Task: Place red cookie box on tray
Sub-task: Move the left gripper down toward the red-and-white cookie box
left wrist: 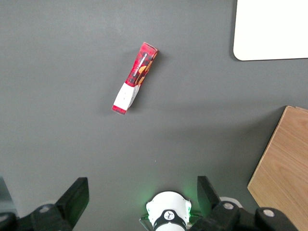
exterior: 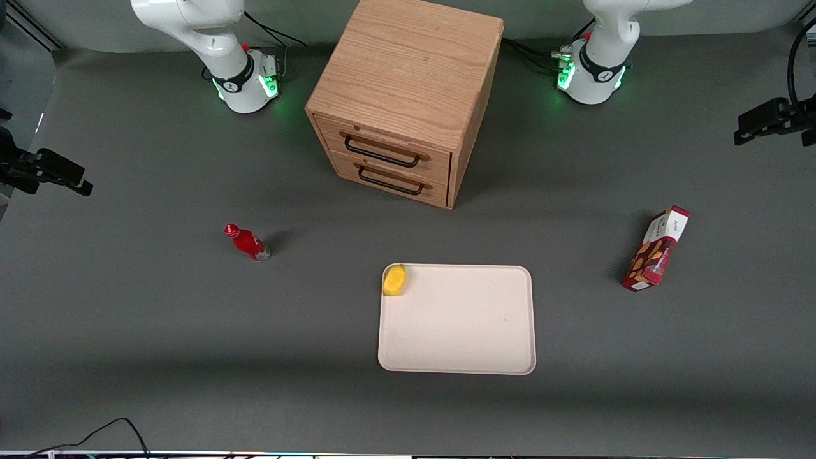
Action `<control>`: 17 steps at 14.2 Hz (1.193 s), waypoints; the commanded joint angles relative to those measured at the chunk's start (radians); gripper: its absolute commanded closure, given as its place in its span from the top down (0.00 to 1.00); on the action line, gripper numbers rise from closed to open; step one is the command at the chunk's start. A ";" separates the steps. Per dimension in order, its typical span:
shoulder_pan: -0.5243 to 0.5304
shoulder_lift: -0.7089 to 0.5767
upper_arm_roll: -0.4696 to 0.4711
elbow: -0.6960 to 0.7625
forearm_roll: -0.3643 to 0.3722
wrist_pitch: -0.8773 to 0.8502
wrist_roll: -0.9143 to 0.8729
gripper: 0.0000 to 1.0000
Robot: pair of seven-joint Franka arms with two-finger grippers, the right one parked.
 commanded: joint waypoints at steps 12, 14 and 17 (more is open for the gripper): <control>0.005 0.100 0.085 -0.652 0.045 0.819 0.540 1.00; 0.005 0.187 0.085 -0.727 0.045 1.036 0.548 1.00; 0.007 0.302 0.085 -0.810 0.033 1.321 0.555 0.74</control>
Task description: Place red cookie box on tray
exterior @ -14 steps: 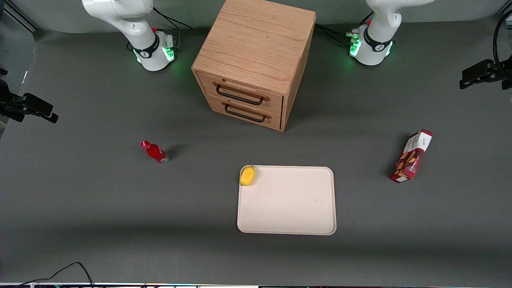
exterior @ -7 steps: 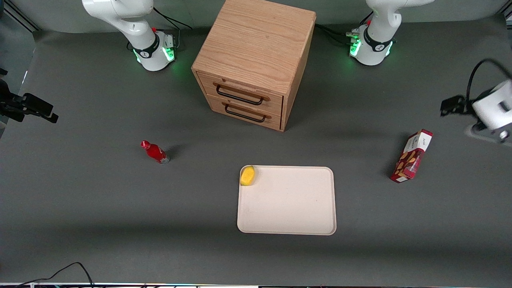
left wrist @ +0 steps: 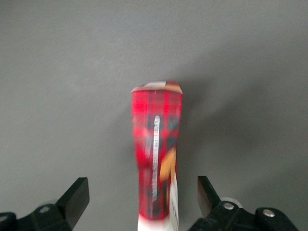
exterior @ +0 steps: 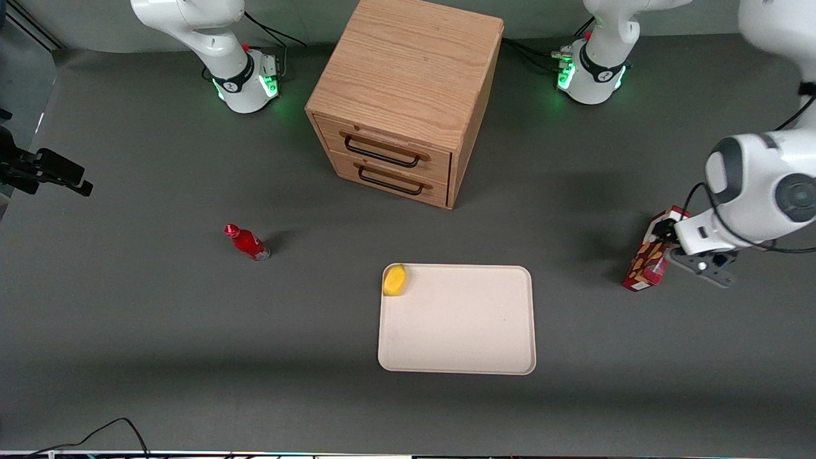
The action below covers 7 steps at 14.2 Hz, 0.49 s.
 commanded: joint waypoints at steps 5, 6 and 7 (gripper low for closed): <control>-0.004 0.058 0.020 -0.034 -0.133 0.116 0.027 0.00; -0.004 0.052 0.020 -0.031 -0.134 0.110 0.022 0.00; -0.005 0.040 0.019 -0.028 -0.134 0.106 0.016 0.00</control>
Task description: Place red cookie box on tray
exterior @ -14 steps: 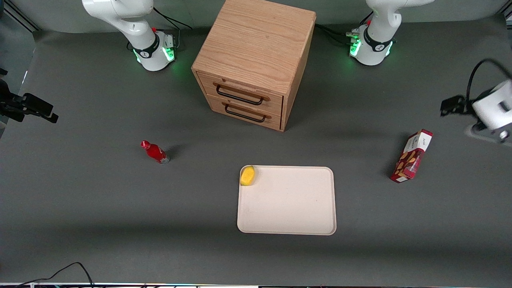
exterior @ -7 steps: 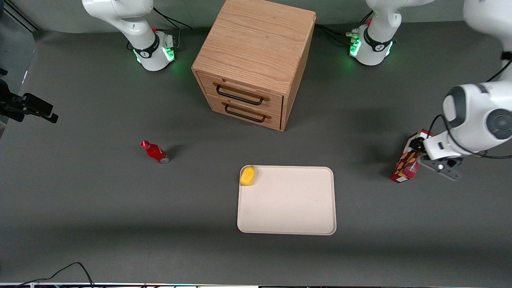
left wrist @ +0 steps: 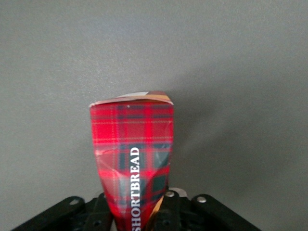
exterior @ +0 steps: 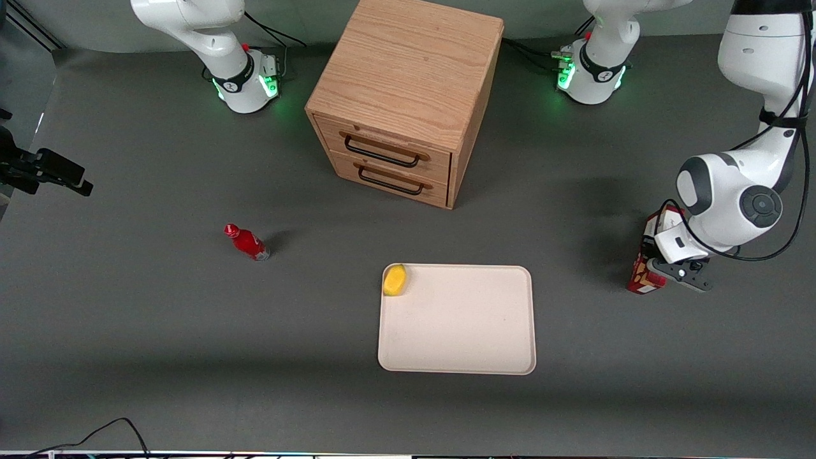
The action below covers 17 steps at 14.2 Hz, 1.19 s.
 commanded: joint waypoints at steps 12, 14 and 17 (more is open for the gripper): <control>-0.020 -0.087 -0.315 0.729 -0.006 -0.977 -0.798 0.00; -0.026 -0.022 -0.429 0.729 0.023 -0.895 -0.979 0.00; -0.038 0.141 -0.564 0.706 0.206 -0.645 -1.214 0.00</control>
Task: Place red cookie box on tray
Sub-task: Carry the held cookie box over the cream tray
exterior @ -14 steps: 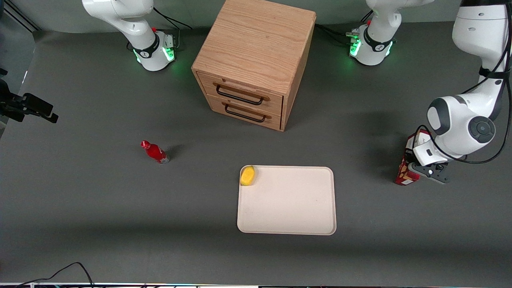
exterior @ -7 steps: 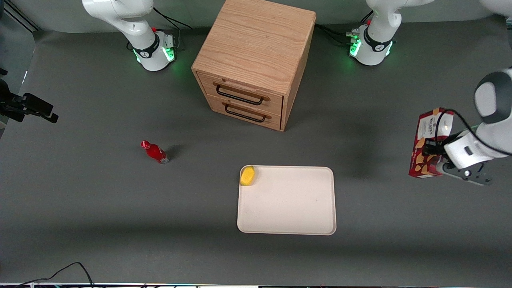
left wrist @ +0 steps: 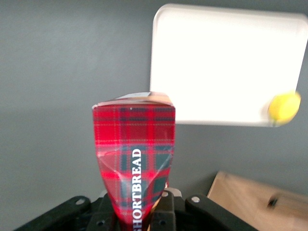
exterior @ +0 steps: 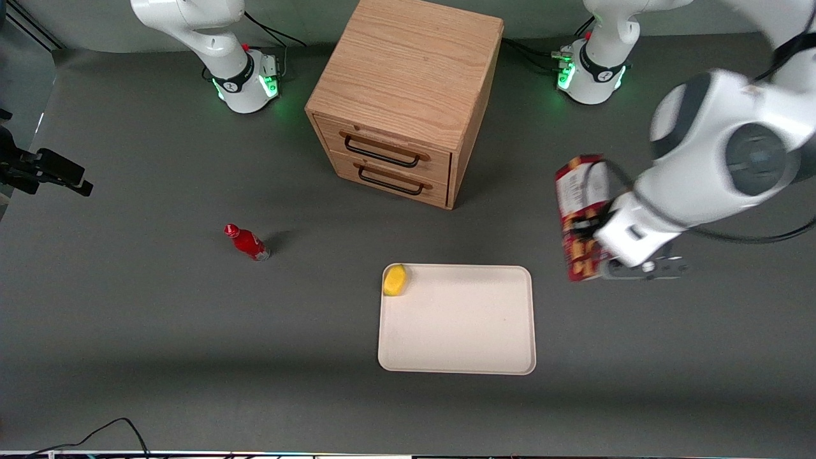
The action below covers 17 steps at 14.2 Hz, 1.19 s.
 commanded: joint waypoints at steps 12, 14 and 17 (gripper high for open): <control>-0.022 0.415 -0.071 -0.002 0.428 0.459 -0.231 1.00; -0.014 0.386 -0.071 -0.001 0.427 0.416 -0.234 1.00; 0.013 0.251 -0.077 0.007 0.367 0.171 -0.129 1.00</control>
